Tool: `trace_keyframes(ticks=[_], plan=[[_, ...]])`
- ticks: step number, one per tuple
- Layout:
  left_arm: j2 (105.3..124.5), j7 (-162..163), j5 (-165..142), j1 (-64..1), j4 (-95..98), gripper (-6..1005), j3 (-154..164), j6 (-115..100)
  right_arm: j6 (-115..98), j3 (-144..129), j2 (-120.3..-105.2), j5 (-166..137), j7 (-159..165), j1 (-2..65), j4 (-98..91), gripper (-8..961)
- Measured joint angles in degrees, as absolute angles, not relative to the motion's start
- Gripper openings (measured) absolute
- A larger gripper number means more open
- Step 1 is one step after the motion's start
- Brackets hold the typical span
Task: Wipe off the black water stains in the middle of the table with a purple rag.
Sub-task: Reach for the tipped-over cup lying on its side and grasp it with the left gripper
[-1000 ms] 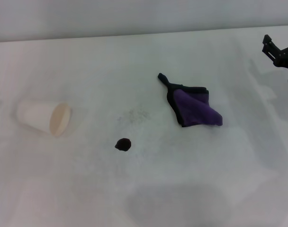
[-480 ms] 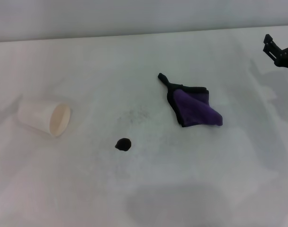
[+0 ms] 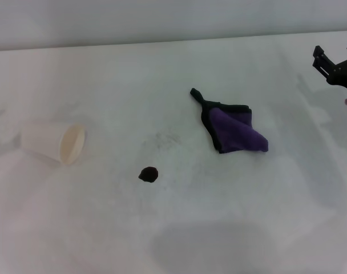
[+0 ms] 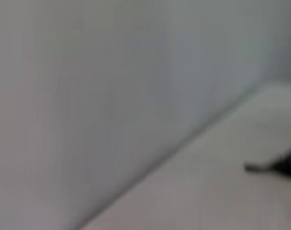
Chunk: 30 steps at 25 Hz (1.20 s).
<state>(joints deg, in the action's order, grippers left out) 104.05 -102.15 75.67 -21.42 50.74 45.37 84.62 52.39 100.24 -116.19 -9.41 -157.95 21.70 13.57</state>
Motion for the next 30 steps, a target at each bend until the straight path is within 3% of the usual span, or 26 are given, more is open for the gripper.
trace_keyframes(ticks=[6, 17, 25, 30], plan=[[105.28, -103.13, 63.81, -24.17, 57.63, 862, 45.51, 86.50, 52.39, 99.47, -116.19, -9.37, -157.94, 21.45, 13.36, 843], [110.29, -102.57, 43.72, -29.90, 68.07, 861, 54.53, 87.19, 52.38, 98.79, -116.19, -9.09, -155.67, 20.46, 13.21, 844], [117.75, -101.05, 24.60, -33.70, 70.62, 861, 60.78, 82.92, 52.38, 98.94, -116.20, -9.05, -154.95, 20.25, 13.18, 842], [118.64, -101.58, 23.49, -33.02, 71.96, 860, 64.77, 79.24, 52.27, 99.33, -116.19, -8.94, -154.54, 20.06, 13.18, 842]])
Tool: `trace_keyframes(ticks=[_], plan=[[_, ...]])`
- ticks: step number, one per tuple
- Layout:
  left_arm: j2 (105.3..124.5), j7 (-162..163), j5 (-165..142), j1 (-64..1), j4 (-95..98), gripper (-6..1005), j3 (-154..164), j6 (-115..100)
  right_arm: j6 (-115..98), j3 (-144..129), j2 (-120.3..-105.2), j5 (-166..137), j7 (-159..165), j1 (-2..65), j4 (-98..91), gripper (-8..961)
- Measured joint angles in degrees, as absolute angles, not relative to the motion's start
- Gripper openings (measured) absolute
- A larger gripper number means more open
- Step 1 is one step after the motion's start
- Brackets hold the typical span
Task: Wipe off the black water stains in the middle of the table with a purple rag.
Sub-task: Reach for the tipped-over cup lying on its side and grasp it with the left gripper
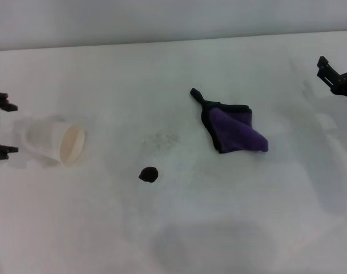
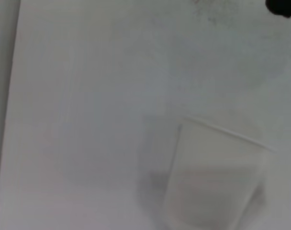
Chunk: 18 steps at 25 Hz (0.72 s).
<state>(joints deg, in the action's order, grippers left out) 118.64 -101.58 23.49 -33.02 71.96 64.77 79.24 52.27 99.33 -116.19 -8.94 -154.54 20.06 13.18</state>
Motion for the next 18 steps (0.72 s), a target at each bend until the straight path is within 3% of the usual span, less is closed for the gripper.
trace_keyframes(ticks=[18], plan=[[118.88, -105.64, 27.31, -32.08, 67.93, 859, 71.74, 70.66, 52.02, 99.50, -116.19, -7.54, -154.51, 20.43, 13.28, 843]])
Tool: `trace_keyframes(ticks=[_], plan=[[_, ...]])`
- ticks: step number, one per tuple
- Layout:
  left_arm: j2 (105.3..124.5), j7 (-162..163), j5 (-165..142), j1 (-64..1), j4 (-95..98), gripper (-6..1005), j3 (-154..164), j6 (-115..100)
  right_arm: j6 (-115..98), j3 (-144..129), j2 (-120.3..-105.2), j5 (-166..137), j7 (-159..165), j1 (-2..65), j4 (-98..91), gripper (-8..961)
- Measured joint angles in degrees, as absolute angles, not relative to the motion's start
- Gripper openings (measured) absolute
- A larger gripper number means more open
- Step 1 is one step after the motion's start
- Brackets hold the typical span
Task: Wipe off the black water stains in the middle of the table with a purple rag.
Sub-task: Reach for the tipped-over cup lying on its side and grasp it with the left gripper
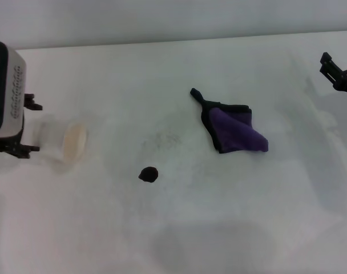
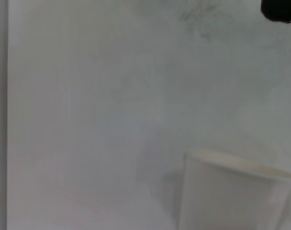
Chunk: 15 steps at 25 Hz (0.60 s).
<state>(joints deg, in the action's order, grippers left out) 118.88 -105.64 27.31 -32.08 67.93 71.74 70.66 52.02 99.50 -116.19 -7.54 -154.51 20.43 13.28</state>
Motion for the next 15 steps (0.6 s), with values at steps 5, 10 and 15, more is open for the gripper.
trace_keyframes(ticks=[5, 10, 15], plan=[[118.83, -109.06, 30.26, -32.29, 63.60, 859, 71.93, 67.36, 52.02, 99.49, -116.19, -7.54, -154.45, 20.46, 13.22, 843], [118.82, -110.10, 30.42, -32.94, 59.46, 859, 71.92, 64.19, 52.02, 99.49, -116.19, -7.47, -154.16, 20.51, 13.20, 842], [118.82, -110.12, 30.42, -32.97, 57.76, 858, 71.89, 61.69, 52.10, 99.49, -116.19, -7.46, -154.16, 20.56, 13.26, 842]])
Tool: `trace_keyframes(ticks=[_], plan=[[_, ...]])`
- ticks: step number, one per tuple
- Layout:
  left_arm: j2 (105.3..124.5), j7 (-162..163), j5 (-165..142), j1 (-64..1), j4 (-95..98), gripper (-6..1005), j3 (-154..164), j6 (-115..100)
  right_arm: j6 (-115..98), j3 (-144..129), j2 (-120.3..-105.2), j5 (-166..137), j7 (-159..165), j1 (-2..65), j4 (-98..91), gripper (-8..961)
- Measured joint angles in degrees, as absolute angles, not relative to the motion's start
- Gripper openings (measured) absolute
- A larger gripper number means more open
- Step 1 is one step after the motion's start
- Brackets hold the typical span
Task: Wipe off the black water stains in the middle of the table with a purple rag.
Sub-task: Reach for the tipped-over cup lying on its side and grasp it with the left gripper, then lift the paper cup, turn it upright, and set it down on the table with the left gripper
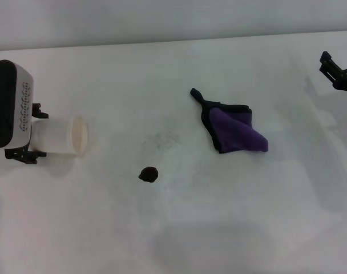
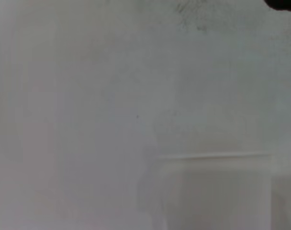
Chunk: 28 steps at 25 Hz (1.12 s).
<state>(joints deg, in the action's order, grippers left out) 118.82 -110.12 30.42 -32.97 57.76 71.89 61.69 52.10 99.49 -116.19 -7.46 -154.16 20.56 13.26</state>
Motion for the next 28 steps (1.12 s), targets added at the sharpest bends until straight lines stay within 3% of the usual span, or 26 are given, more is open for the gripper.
trace_keyframes(ticks=[5, 11, 17, 28], plan=[[118.88, -110.82, 31.26, -32.82, 57.68, 858, 71.89, 61.07, 52.07, 99.49, -116.19, -7.46, -154.16, 20.73, 13.28, 843], [118.91, -113.85, 36.11, -31.87, 57.65, 727, 71.38, 60.05, 52.03, 99.49, -116.19, -7.47, -154.16, 20.75, 13.34, 843], [118.84, -115.16, 43.57, -31.07, 57.93, 717, 69.06, 58.79, 51.98, 99.49, -116.19, -7.44, -154.16, 20.75, 13.34, 843], [118.92, -141.89, 95.31, -27.54, 35.26, 723, 63.19, 55.90, 51.93, 99.48, -116.19, -7.38, -154.16, 20.84, 13.36, 843]])
